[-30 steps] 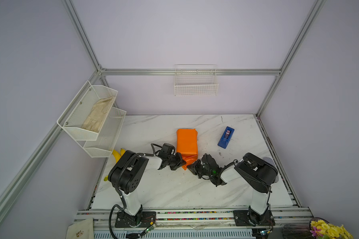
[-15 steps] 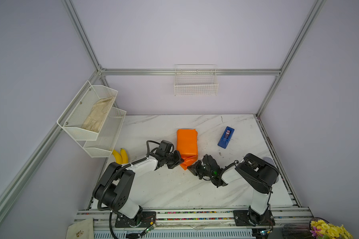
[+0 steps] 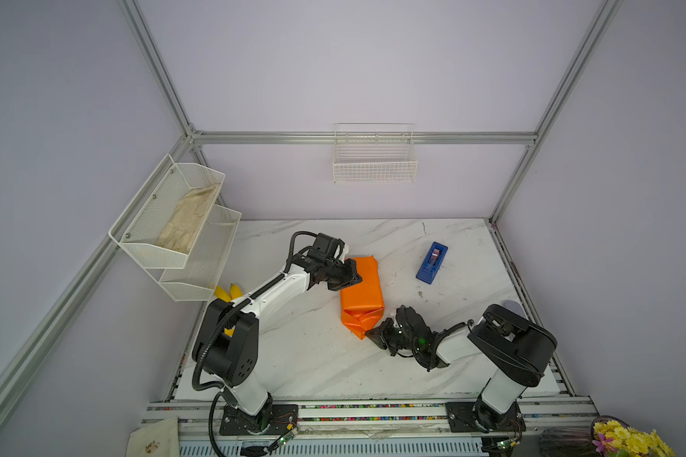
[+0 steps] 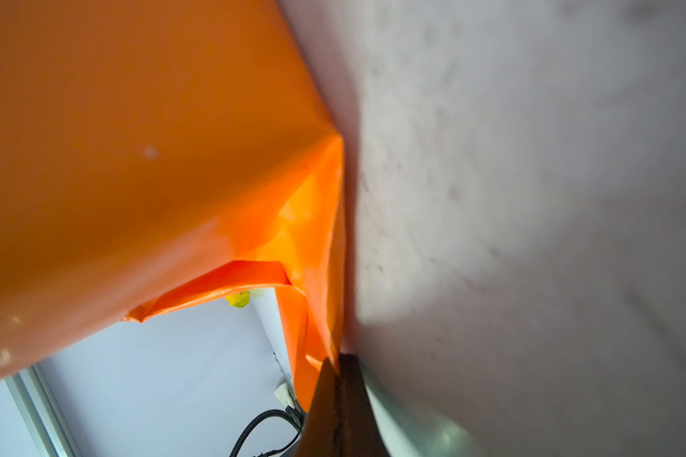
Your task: Wrap the gift box in paper
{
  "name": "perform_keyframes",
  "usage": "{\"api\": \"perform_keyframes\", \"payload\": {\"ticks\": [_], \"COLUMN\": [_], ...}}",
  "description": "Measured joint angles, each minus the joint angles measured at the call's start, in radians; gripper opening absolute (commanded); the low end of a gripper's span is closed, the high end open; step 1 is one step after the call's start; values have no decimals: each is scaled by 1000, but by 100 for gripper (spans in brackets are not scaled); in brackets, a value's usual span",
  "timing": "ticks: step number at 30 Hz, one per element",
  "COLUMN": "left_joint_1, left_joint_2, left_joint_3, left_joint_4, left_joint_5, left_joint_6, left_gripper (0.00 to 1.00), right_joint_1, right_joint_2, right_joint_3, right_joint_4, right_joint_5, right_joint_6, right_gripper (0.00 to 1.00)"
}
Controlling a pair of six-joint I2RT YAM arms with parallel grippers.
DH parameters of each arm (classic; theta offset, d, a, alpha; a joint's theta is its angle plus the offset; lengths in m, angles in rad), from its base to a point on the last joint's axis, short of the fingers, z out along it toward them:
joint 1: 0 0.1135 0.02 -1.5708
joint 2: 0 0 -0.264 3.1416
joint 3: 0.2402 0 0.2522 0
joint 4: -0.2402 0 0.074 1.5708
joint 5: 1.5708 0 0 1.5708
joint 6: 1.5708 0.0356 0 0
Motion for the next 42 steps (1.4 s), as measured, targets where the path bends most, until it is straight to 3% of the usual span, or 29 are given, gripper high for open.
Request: {"api": "perform_keyframes", "payload": {"ticks": [6, 19, 42], "left_joint_1": [-3, -4, 3], "left_joint_2": [89, 100, 100], "left_joint_3": [0, -3, -16], "left_joint_4": [-53, -67, -58], "left_joint_5": [52, 68, 85], "left_joint_6": [38, 79, 150], "left_gripper": [3, 4, 3], "right_joint_1": [2, 2, -55], "right_joint_2": [-30, -127, -136], "right_joint_3": [-4, 72, 140], "right_joint_4": [-32, -142, -195], "right_joint_5": [1, 30, 74], "right_joint_6": [1, 1, 42], "right_gripper": [0, 0, 0]}}
